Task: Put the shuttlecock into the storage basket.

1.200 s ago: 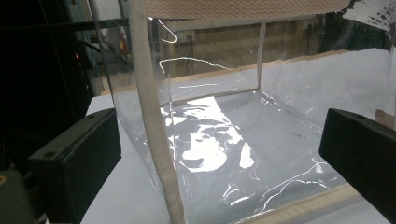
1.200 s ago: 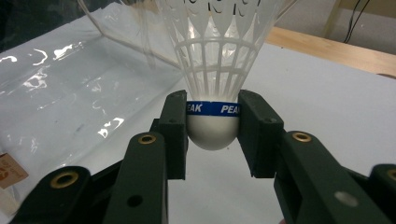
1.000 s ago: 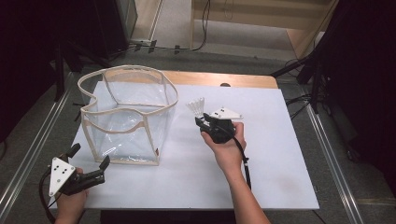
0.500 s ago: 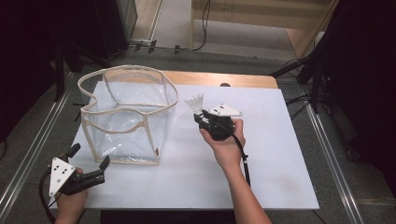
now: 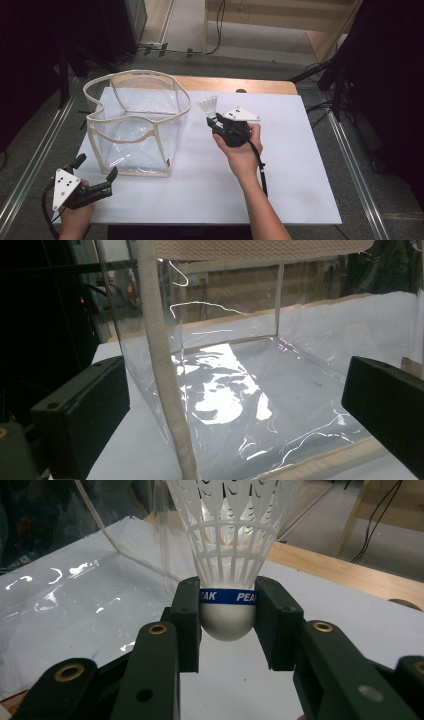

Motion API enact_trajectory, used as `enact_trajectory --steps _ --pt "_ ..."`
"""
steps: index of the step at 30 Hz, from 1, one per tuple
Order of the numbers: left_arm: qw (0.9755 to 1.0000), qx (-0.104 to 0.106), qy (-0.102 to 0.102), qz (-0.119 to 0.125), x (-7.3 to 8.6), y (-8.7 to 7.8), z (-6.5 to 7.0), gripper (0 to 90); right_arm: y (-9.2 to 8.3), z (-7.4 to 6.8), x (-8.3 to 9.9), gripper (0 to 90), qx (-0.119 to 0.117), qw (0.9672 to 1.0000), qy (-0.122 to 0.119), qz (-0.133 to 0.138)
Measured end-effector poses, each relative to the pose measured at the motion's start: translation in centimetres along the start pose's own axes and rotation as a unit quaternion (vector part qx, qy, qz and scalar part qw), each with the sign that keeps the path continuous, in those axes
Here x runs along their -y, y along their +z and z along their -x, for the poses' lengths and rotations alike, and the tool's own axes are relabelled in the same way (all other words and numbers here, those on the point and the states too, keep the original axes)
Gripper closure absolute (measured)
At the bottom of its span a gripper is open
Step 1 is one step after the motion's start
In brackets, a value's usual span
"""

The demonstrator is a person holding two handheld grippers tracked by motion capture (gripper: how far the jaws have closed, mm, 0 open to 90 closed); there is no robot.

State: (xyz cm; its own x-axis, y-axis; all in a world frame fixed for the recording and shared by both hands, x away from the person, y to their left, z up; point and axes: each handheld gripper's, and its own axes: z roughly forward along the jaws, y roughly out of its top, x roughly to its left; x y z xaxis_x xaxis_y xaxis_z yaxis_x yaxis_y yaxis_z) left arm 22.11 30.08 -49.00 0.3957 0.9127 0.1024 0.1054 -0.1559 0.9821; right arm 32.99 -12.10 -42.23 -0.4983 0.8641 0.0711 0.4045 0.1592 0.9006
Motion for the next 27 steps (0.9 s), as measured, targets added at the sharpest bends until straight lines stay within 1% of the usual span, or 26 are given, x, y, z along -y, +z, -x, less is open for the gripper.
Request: enact_trajectory --steps 27 --pt "1.0 0.001 0.0 0.0 0.0 0.0 0.0 0.0 -0.6 -0.3 -1.8 62.8 0.002 0.9997 -0.004 0.022"
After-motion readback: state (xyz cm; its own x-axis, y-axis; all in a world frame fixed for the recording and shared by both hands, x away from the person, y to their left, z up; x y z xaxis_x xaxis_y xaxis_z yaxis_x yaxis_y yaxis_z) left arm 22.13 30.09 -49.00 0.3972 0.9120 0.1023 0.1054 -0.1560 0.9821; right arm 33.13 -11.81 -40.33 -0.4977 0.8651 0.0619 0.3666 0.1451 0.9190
